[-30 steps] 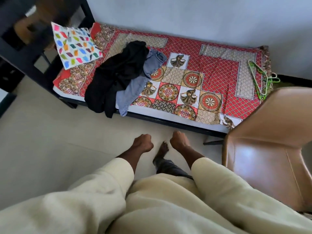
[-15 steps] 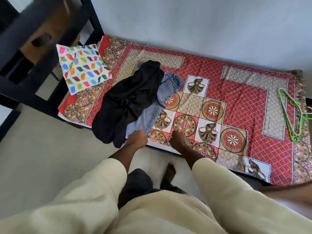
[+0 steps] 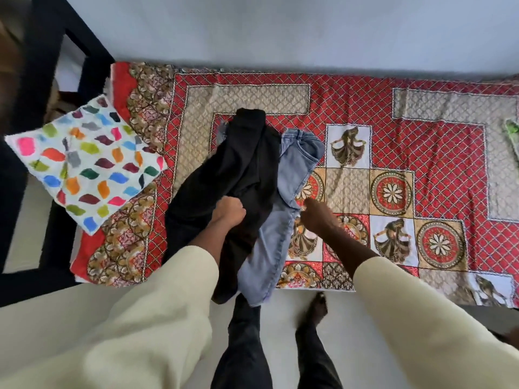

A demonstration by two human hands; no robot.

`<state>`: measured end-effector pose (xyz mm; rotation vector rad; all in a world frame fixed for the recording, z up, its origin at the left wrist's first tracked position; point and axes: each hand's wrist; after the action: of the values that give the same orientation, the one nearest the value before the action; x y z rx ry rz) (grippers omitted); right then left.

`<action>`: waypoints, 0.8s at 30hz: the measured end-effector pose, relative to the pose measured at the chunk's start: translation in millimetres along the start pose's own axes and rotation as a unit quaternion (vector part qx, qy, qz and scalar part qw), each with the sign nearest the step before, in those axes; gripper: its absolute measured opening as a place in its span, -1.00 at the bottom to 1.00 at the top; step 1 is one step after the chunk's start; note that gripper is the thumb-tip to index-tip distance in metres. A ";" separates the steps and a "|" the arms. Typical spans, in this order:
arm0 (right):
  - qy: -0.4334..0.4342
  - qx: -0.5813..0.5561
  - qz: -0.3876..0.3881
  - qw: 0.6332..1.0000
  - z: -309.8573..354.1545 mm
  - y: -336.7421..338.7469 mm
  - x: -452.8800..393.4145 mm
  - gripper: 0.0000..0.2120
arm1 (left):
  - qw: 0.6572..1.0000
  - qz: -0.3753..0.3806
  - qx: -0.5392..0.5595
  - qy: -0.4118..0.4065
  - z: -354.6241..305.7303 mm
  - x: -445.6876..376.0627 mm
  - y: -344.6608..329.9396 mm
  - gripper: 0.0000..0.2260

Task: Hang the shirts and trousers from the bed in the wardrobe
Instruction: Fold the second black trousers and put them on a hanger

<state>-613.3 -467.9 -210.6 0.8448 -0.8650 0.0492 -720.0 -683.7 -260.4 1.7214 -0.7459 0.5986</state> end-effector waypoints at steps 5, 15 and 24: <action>-0.032 -0.019 -0.016 0.999 45.5 -9.4 -79.6 -0.60 | 1.000 0.018 0.020 0.004 8.4 -105.9 20.5 -0.77; -0.022 0.023 0.023 0.999 53.5 -48.3 -116.4 -0.74 | 1.000 -0.004 -0.013 -0.007 2.9 -162.2 10.2 -0.71; -0.143 -0.431 0.083 0.887 112.3 -21.5 -104.0 -0.55 | 0.748 0.162 0.644 0.017 -6.3 -84.2 106.0 -0.59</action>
<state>-748.1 -528.4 -256.0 -0.0691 -1.1024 -0.3021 -855.2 -682.5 -250.8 2.8196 -0.6055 1.6506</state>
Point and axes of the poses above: each hand's wrist, its own x-axis away from the middle knuckle, its own y-axis out of the back of the hand, z = x × y, and after that the axes turned 4 degrees about z, right-handed
